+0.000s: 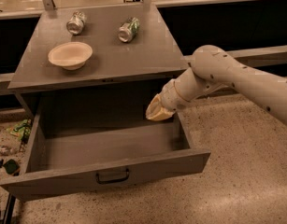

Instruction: Open top drawer

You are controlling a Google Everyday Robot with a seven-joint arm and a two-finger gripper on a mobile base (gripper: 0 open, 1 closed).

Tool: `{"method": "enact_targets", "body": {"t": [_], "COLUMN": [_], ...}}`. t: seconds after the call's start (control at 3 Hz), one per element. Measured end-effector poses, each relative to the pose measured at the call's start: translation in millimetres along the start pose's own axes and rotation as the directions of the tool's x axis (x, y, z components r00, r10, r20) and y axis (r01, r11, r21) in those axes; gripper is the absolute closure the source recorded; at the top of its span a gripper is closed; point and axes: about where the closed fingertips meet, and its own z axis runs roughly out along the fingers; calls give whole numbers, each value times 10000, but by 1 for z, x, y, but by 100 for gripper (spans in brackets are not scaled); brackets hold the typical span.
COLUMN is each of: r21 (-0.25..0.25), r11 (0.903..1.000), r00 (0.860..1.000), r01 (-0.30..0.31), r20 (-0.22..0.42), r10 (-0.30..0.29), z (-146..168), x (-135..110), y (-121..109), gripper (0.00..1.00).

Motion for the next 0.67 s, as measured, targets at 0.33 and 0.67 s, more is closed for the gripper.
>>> {"method": "enact_targets", "body": {"t": [0.33,0.67], "r21": [1573,2638], "r11": [9874,9637], "r00": [9826,9388], "r01": [-197,-414], "r20": [1856,3405], "r10": [-100,-529], "z": [-58,-110], "x": [-20,-38], "y": [-18,-33], "gripper": [100,98]}}
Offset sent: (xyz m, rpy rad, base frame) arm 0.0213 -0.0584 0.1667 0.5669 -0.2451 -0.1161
